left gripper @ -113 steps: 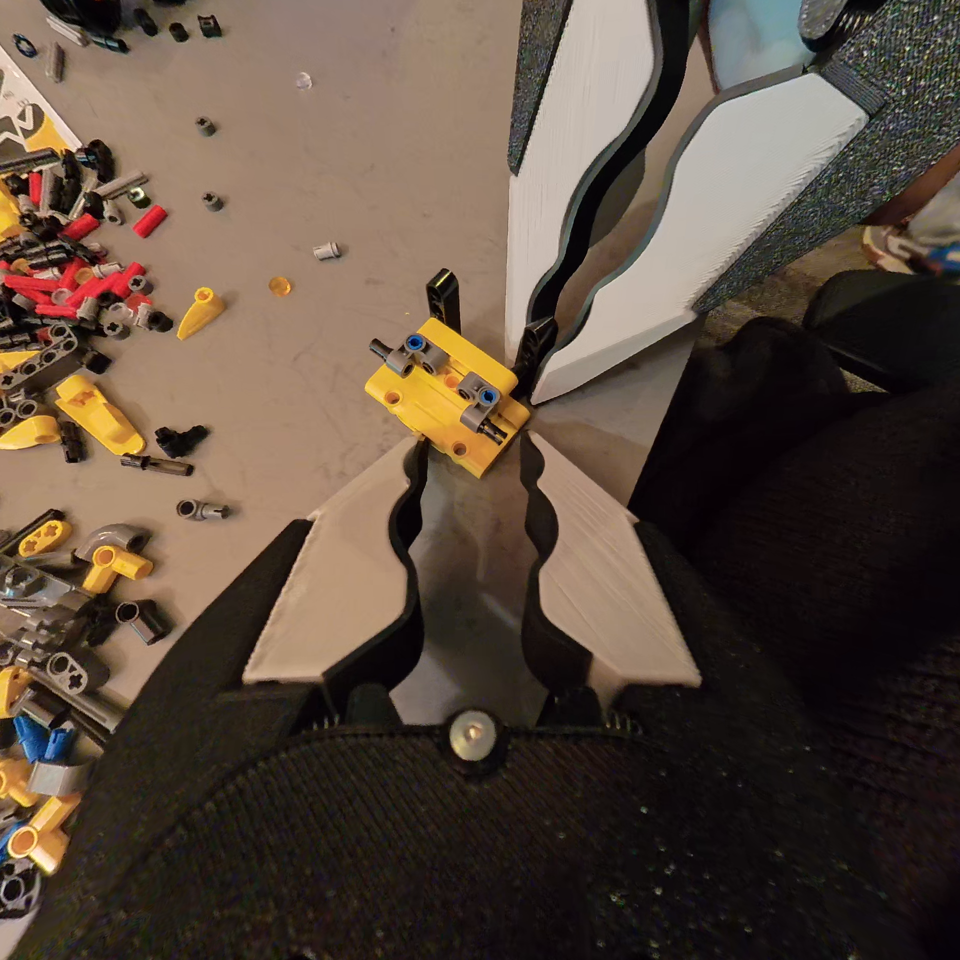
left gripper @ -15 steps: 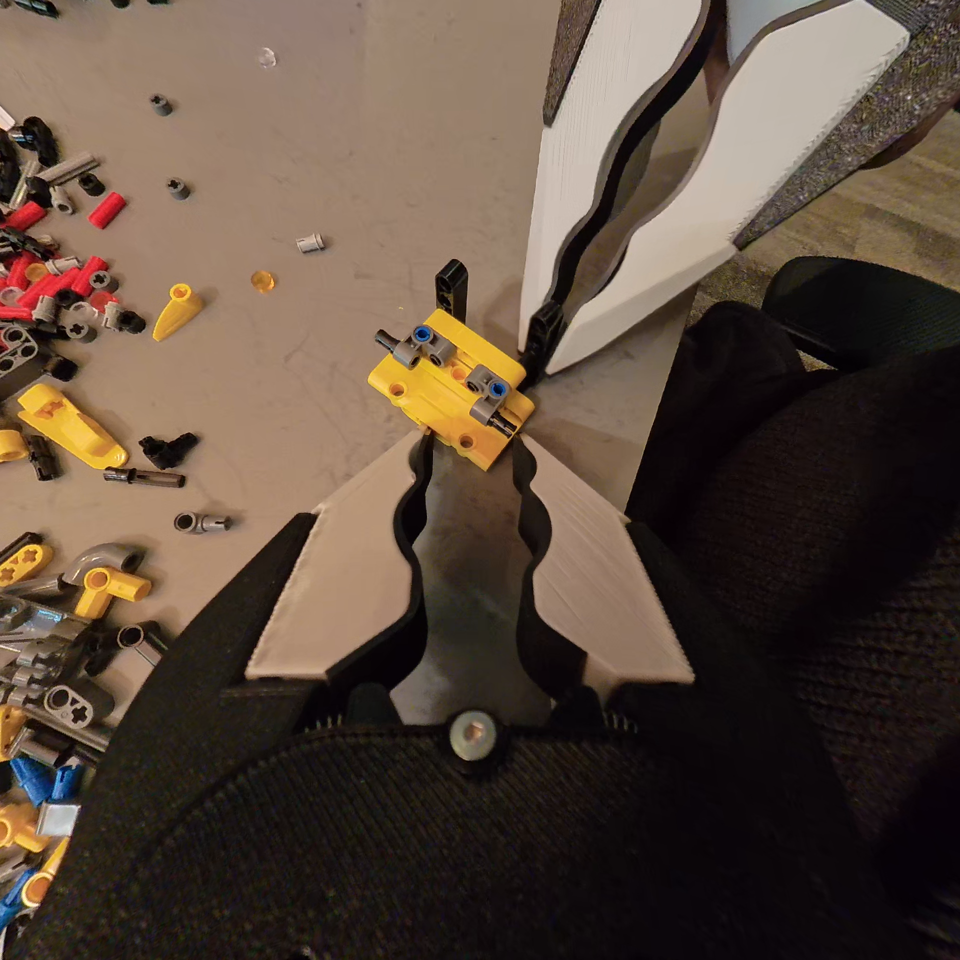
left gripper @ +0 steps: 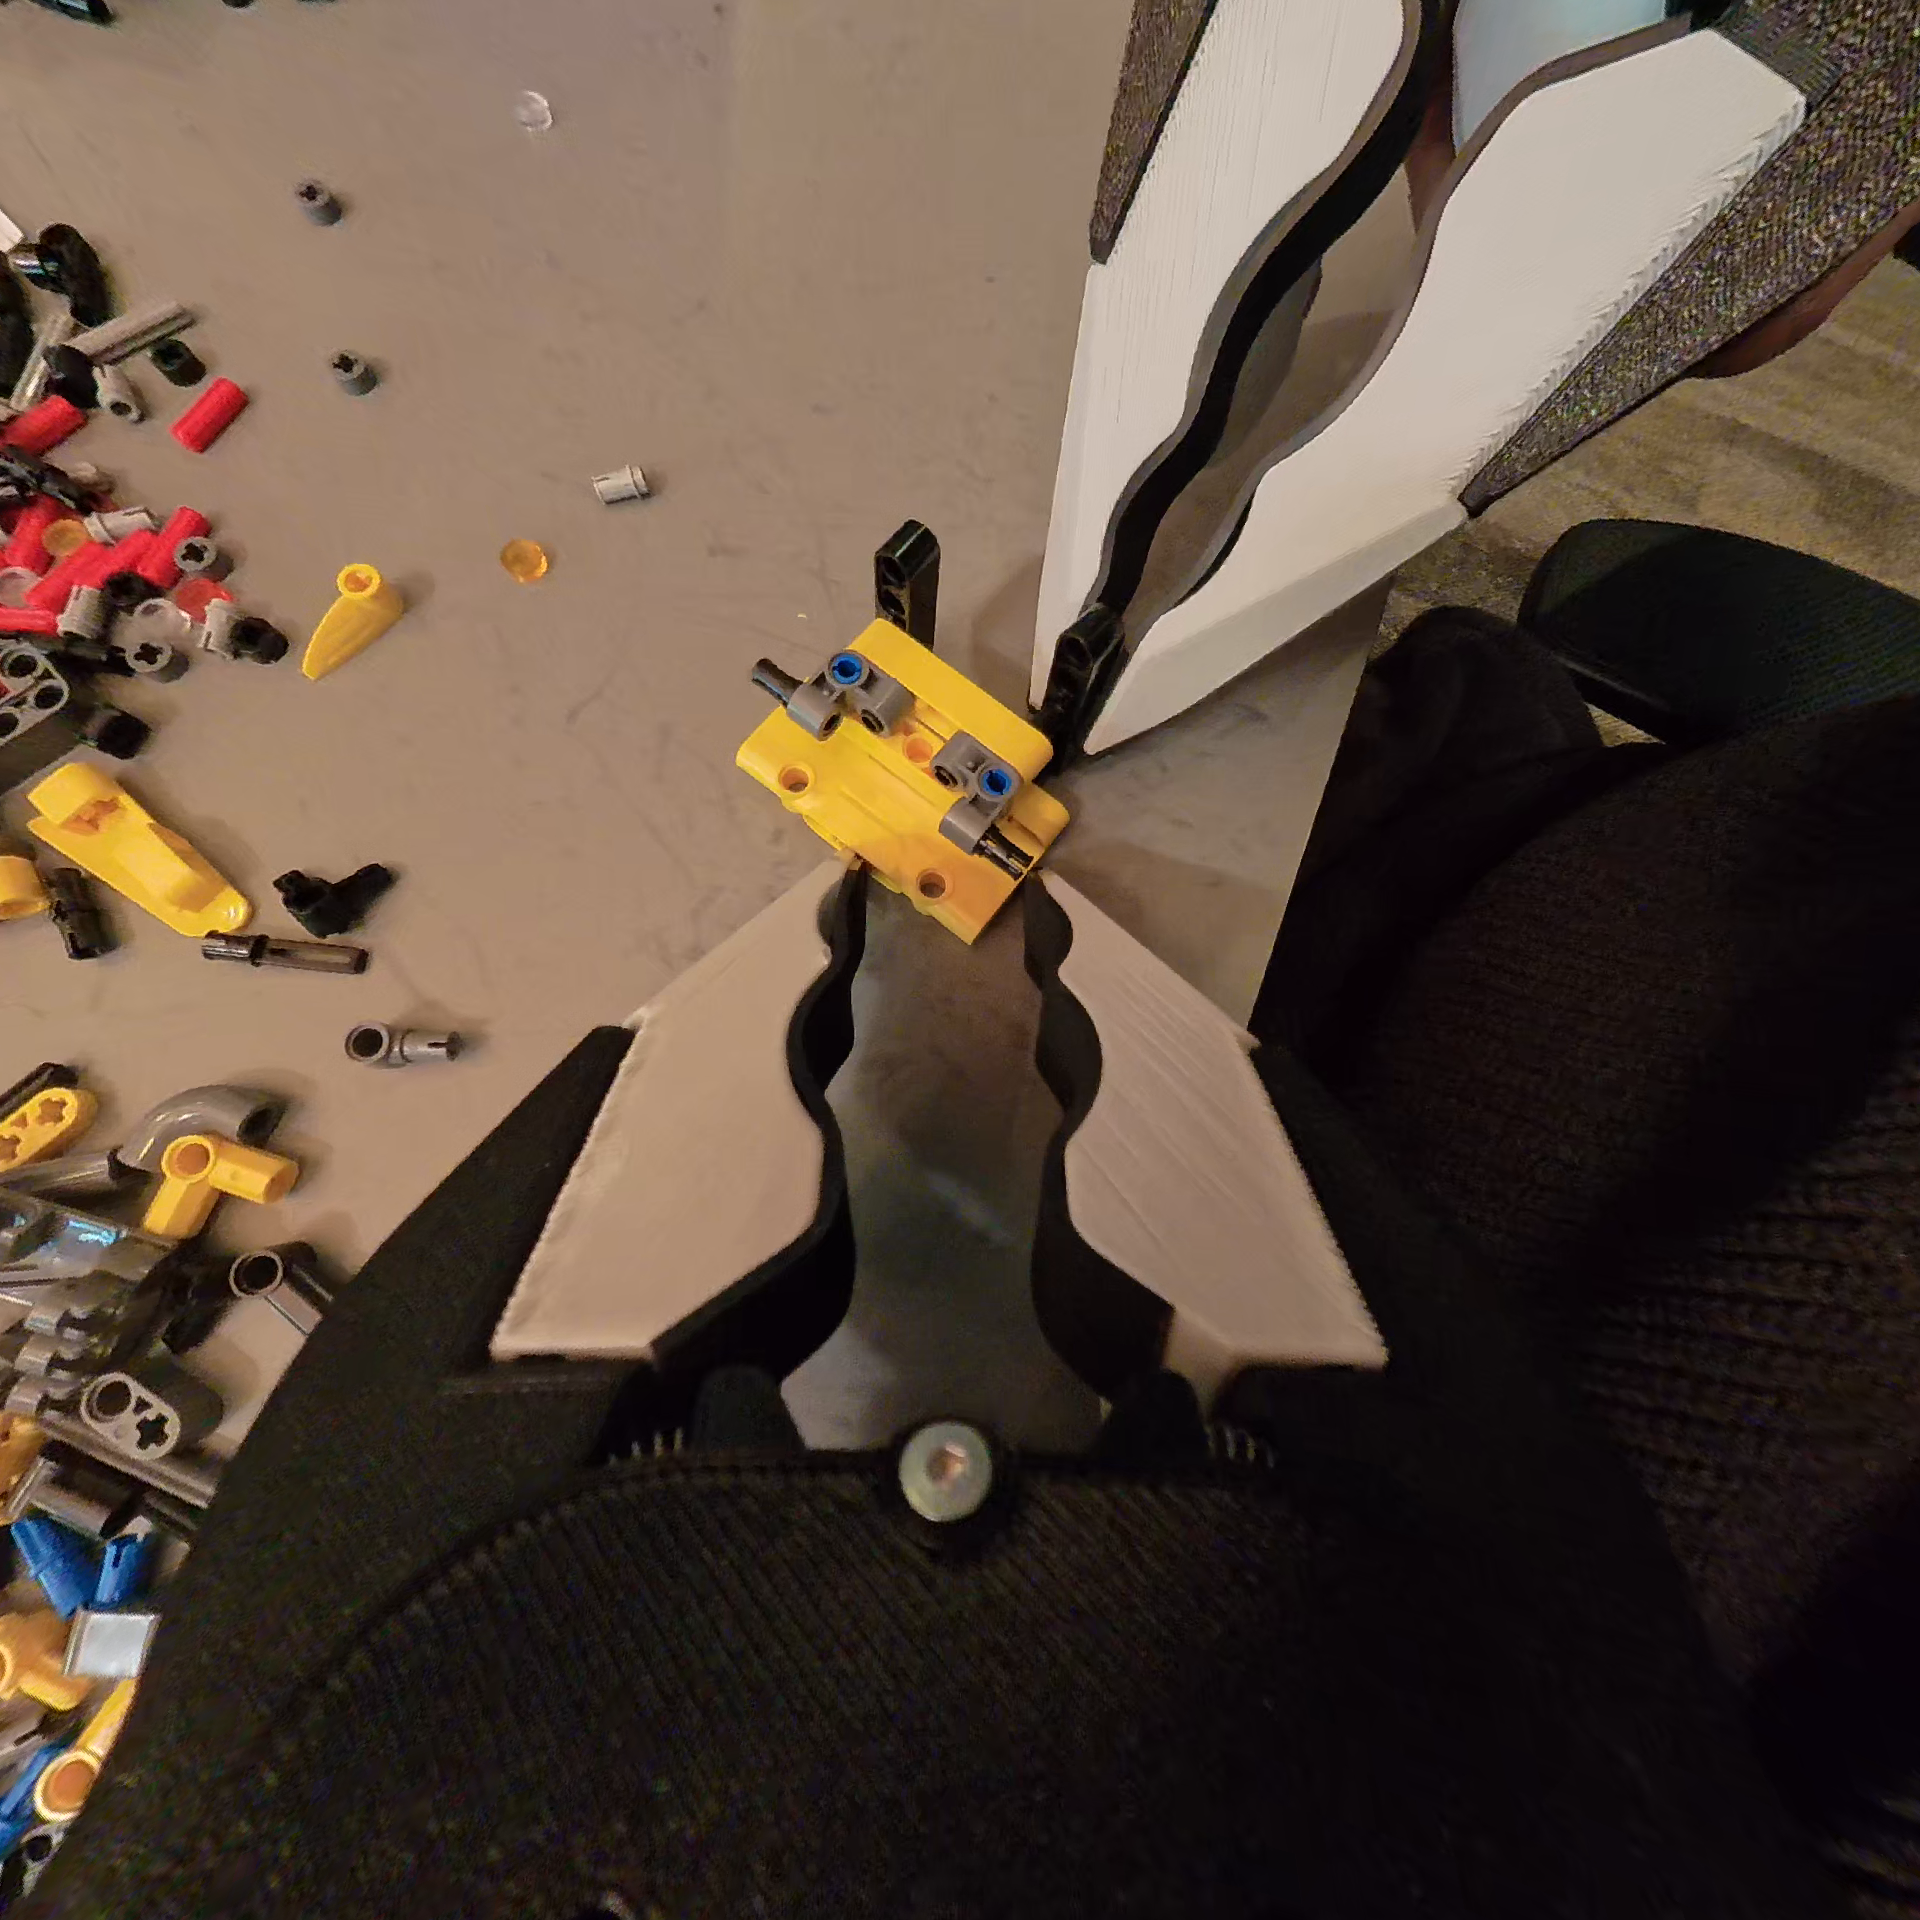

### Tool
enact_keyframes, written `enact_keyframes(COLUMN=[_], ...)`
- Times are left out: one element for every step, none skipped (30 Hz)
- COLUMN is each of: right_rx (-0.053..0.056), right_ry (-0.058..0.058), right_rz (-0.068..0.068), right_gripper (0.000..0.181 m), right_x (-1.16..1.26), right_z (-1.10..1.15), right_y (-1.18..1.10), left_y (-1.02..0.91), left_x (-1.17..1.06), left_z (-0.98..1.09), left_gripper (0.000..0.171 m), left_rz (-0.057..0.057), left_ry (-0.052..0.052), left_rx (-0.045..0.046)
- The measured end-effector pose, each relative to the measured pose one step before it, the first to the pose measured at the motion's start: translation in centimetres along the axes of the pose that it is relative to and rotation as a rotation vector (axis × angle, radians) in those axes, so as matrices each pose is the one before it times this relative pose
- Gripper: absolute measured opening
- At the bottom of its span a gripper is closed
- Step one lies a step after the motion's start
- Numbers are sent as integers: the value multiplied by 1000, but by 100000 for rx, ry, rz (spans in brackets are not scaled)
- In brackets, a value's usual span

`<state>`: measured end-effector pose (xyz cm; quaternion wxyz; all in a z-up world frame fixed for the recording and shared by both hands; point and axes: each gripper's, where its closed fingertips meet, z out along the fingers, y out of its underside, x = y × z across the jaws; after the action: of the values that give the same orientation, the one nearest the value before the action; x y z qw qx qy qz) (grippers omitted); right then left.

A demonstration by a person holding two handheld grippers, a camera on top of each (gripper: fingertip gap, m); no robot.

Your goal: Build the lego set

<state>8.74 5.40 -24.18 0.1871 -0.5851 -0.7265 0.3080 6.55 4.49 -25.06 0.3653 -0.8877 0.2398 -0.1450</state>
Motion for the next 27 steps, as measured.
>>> enact_keyframes(right_rx=[-782, -758, -403, 32, 347, 376, 102, -207, -329, -324, -375, -455, -425, -370, -344, -287, -344, -655, -1020, -1114, -908, -521, -53, 450, 853, 1002, 881], right_ry=[503, 296, -90, -514, -736, -636, -391, -146, 56, 114, 24, -56, -107, -294, -520, -561, -530, -388, -22, 404, 739, 778, 394, -22, -218, -266, -235], right_rz=[-885, -770, -350, 179, 484, 279, -134, -455, -692, -762, -601, -604, -775, -678, -418, -402, -448, -611, -972, -1308, -1952, -2047, -1057, -291, 1, 475, 946], right_gripper=[6, 6, 6, 6, 6, 6, 6, 6, 6, 5, 5, 5, 5, 5, 5, 5, 5, 5, 5, 5, 5, 5, 5, 5, 5, 5, 6], right_x=[-13, -14, -10, 1, 0, -5, -3, 5, 2, 15, 23, 27, 33, 27, 12, 3, -8, -2, 0, -4, -11, -13, -6, -12, 3, -3, 8], right_z=[11, 24, 16, 11, 15, 11, 11, 14, 17, 17, 13, 9, 18, 9, 22, 20, 21, 24, 30, 31, 33, 16, 12, -6, -5, -4, -3], right_y=[-6, -15, -8, -8, -9, -3, -10, -17, -8, -9, -5, -14, -12, -7, -13, -13, -9, -10, -8, -16, 4, -1, 6, 2, -3, 0, 3], left_y=[-6, -16, -17, -41, -15, 1, -8, -13, -10, -13, 1, -17, -2, 0, 1, 9, 0, 7, 0, 4, -1, -5, -5, 2, 2, -4, -1], left_x=[3, -3, -2, 12, -7, 7, 0, 8, -4, 4, -3, 3, -9, -1, -7, -7, -11, -16, -4, -5, 0, -1, -9, 3, -4, -6, -6], left_z=[6, 0, -2, 16, 11, 4, -4, 1, 9, 4, 6, 9, 6, 1, 1, 9, 3, 9, 3, -3, 1, 3, 4, -3, -3, 3, 1], left_gripper=[29, 29, 29, 28, 28, 28, 28, 28, 28, 28, 28, 28, 28, 28, 28, 29, 29, 29, 29, 29, 29, 29, 29, 29, 29, 29, 29], left_rz=[-60, 97, 236, 437, 707, 262, 135, 281, 264, 442, 596, 526, 309, 145, 320, 537, 469, 294, 347, -79, -49, -82, -124, -90, -61, -85, -79], left_ry=[32, -41, -102, -460, -654, -234, -93, -125, -118, -387, -552, -573, -285, -91, -50, 2, 197, 332, 188, 83, -24, 47, 74, 36, -2, 10, 14], left_rx=[0, 39, 113, 138, 34, 5, 2, 35, 39, 16, 3, 6, -30, -12, -14, -49, -41, -46, -38, -14, 7, 20, 7, 10, 15, 12, -7])
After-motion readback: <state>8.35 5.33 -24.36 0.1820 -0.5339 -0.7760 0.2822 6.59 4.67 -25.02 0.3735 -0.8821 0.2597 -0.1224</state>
